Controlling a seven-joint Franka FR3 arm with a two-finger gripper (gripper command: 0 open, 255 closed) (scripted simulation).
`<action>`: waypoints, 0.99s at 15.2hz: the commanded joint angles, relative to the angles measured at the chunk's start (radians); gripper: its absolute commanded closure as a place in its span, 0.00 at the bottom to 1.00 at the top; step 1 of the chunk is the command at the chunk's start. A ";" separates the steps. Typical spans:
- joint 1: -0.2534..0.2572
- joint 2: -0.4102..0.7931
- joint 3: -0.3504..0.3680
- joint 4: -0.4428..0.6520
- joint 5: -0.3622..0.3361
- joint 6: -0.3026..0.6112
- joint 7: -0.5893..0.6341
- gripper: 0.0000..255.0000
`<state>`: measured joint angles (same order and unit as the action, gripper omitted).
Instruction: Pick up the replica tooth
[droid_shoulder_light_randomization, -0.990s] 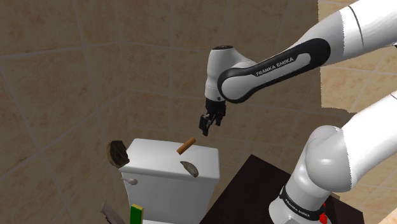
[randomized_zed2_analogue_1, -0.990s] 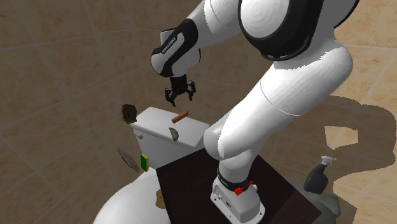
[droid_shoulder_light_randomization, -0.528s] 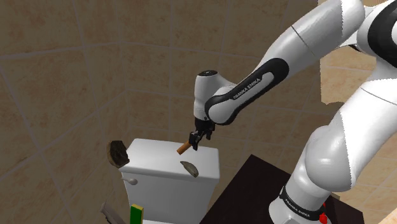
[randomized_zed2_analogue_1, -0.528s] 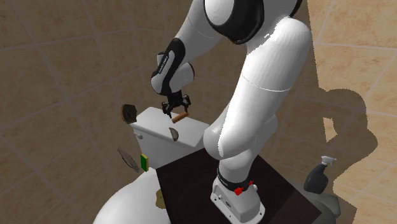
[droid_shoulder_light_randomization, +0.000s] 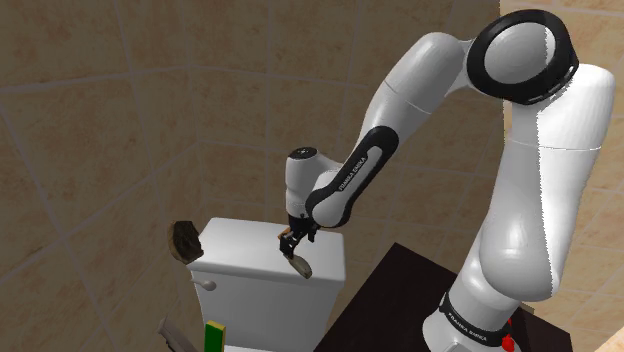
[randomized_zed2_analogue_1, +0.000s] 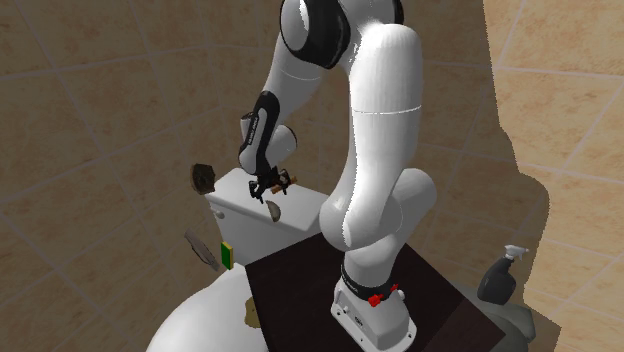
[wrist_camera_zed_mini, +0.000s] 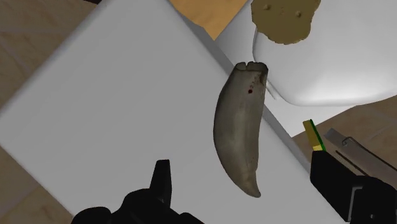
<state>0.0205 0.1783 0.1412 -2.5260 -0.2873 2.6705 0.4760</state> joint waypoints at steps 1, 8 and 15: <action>0.010 0.049 -0.009 0.016 -0.028 0.029 0.031 0.00; 0.041 0.166 -0.056 0.040 -0.105 0.119 0.097 0.00; 0.041 0.168 -0.056 0.043 -0.104 0.118 0.097 1.00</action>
<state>0.0615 0.3455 0.0846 -2.4837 -0.3914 2.7881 0.5725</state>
